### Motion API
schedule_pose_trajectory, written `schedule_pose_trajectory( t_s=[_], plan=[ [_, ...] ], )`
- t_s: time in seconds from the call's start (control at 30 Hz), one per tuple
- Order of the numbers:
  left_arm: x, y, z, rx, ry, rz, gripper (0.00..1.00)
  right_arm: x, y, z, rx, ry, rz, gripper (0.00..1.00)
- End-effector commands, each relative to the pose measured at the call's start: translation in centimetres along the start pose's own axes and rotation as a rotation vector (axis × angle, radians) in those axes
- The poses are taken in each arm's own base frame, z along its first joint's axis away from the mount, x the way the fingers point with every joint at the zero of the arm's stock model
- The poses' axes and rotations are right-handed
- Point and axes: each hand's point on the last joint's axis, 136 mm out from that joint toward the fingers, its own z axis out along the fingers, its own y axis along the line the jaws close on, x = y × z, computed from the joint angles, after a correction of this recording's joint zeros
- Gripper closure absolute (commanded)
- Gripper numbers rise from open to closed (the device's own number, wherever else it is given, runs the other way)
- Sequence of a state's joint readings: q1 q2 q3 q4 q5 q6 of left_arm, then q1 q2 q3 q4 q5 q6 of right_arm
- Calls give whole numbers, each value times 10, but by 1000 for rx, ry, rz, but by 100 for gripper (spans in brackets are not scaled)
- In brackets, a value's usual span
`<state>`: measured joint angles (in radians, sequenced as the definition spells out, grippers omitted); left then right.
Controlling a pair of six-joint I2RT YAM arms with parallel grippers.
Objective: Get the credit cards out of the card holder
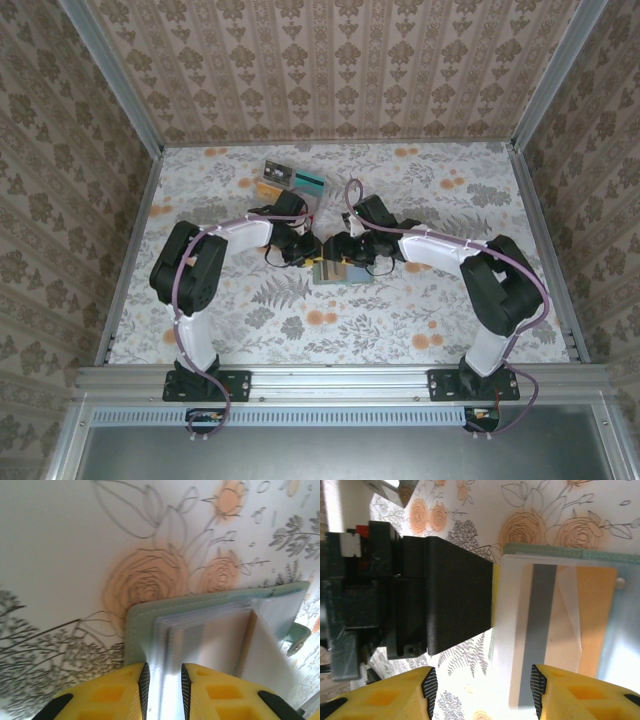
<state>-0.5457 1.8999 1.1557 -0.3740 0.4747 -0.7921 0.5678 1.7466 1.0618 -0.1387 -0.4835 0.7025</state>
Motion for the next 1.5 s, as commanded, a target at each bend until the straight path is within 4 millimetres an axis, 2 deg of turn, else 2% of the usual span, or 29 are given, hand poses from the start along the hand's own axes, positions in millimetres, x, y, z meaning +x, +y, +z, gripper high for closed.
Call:
schedule_pose_trajectory(
  t_s=[0.0,0.1,0.27,0.47,0.67,0.8,0.97,1.3,1.47],
  plan=[
    [1,10,-19,-36,-22,-4,73,3,1,8,-42,16,24,44],
    [-2,14,-30,-59,-56,-3,74,-1,-6,5,-36,-7,47,46],
    [-1,11,-34,-45,-72,-5,79,-7,-32,-3,28,-57,99,51],
    [2,-16,-26,69,-51,33,85,-1,-53,2,102,-34,133,59],
    [6,-20,-13,92,-9,33,88,1,-65,5,149,-31,149,61],
    [11,-14,-5,75,24,17,89,4,-72,8,171,-15,160,61],
    [14,-7,3,56,47,8,91,8,-74,15,157,7,168,64],
    [21,14,12,-20,61,-7,92,5,-57,22,41,10,166,71],
    [21,18,13,-36,59,-7,92,1,-58,17,34,-16,174,81]
  ],
)
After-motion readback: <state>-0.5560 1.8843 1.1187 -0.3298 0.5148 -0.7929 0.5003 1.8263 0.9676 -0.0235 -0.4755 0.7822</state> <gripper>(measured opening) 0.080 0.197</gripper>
